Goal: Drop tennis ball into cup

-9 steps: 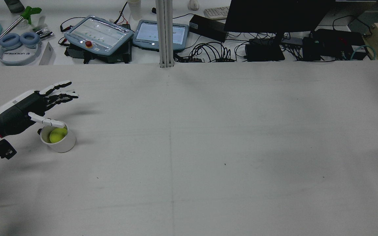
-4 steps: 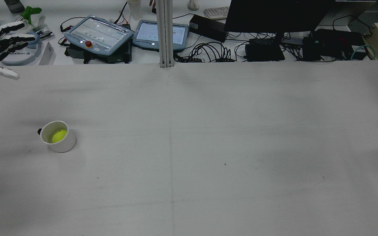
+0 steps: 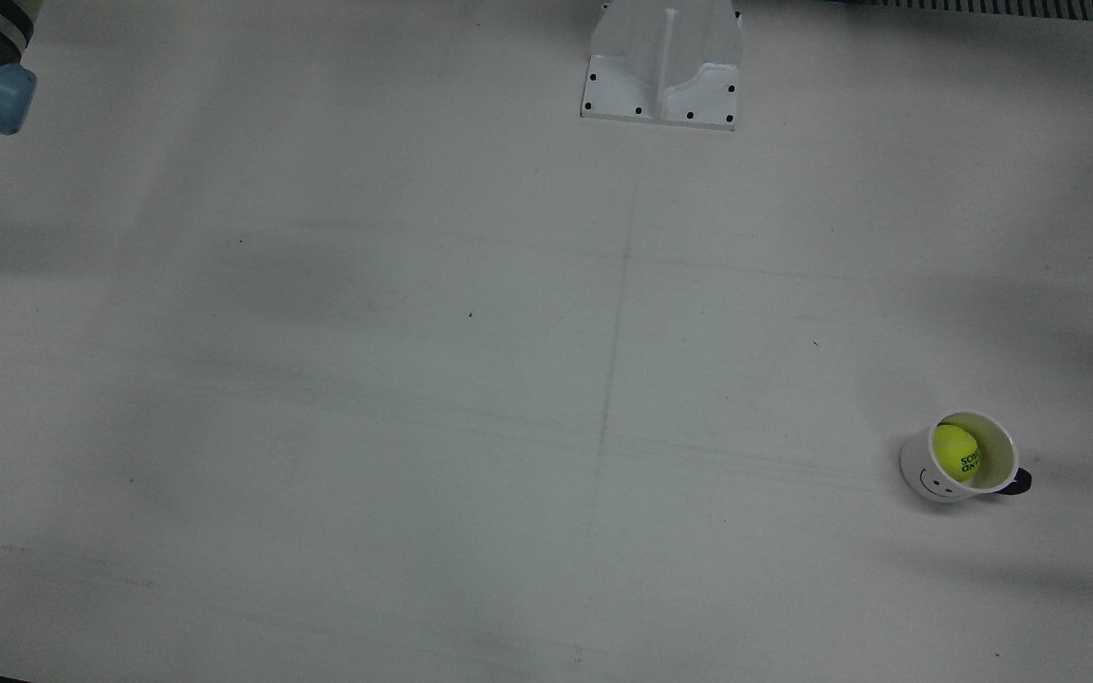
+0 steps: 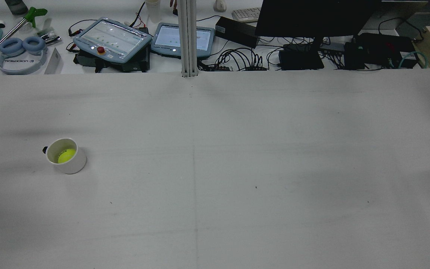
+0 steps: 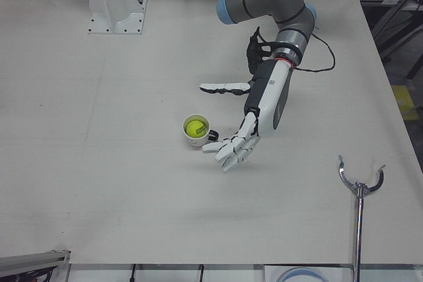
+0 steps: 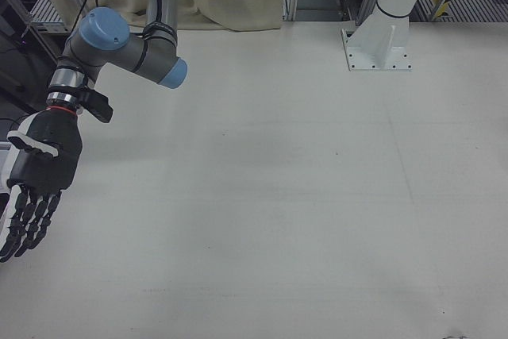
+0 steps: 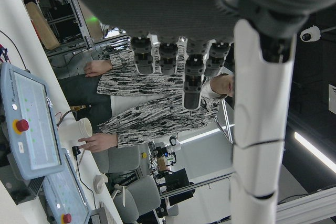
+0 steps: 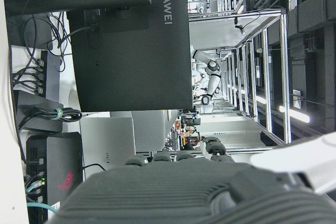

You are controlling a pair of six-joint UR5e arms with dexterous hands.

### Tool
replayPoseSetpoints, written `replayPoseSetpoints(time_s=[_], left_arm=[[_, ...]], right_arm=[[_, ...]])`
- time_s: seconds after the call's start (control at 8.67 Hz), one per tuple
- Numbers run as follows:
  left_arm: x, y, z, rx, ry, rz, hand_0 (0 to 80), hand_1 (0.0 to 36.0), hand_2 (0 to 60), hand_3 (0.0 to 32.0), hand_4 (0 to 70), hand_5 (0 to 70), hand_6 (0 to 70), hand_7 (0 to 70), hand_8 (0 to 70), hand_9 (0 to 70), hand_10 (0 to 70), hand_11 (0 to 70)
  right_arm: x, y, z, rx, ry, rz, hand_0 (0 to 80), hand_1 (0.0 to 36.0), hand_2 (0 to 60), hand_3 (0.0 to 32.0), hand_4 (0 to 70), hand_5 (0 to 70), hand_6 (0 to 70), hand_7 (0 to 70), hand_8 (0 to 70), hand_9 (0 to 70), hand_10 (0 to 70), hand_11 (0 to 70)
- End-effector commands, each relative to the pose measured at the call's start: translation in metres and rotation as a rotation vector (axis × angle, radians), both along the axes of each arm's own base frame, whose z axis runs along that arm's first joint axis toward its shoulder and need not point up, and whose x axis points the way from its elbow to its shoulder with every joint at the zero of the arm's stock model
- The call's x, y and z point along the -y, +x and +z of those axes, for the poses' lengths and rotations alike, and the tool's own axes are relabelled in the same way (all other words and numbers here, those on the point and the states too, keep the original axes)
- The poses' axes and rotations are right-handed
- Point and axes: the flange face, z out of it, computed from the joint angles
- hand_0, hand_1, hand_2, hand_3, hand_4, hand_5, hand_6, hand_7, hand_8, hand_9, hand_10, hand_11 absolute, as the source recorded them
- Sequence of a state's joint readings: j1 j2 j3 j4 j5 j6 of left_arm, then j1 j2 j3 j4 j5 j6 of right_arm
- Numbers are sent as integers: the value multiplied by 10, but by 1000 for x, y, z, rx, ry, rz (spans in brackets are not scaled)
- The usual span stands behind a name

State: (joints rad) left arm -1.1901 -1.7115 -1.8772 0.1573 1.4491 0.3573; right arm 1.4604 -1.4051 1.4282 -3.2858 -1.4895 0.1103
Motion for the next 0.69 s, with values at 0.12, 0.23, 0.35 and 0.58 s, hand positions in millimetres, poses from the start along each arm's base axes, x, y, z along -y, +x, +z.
replayPoseSetpoints(time_s=[0.12, 0.23, 0.35, 0.58], left_arm=[[7, -61, 32, 28, -57, -87, 643, 268, 25, 0, 100, 131, 279, 212, 110, 134, 94, 164], [7, -64, 31, 27, -55, -87, 653, 265, 32, 0, 100, 147, 359, 200, 125, 131, 90, 160], [6, -61, 33, 25, -59, -72, 673, 272, 25, 0, 96, 144, 336, 199, 117, 125, 85, 153], [3, -55, 42, -6, -67, -48, 662, 271, 8, 0, 80, 130, 253, 191, 100, 123, 95, 167]], right_arm=[[0, 0, 0, 0, 0, 0, 0, 0, 0, 0, 0, 0, 0, 0, 0, 0, 0, 0], [-1, 0, 1, 0, 0, 0, 0, 0, 0, 0, 0, 0, 0, 0, 0, 0, 0, 0], [0, 0, 0, 0, 0, 0, 0, 0, 0, 0, 0, 0, 0, 0, 0, 0, 0, 0], [0, 0, 0, 0, 0, 0, 0, 0, 0, 0, 0, 0, 0, 0, 0, 0, 0, 0]])
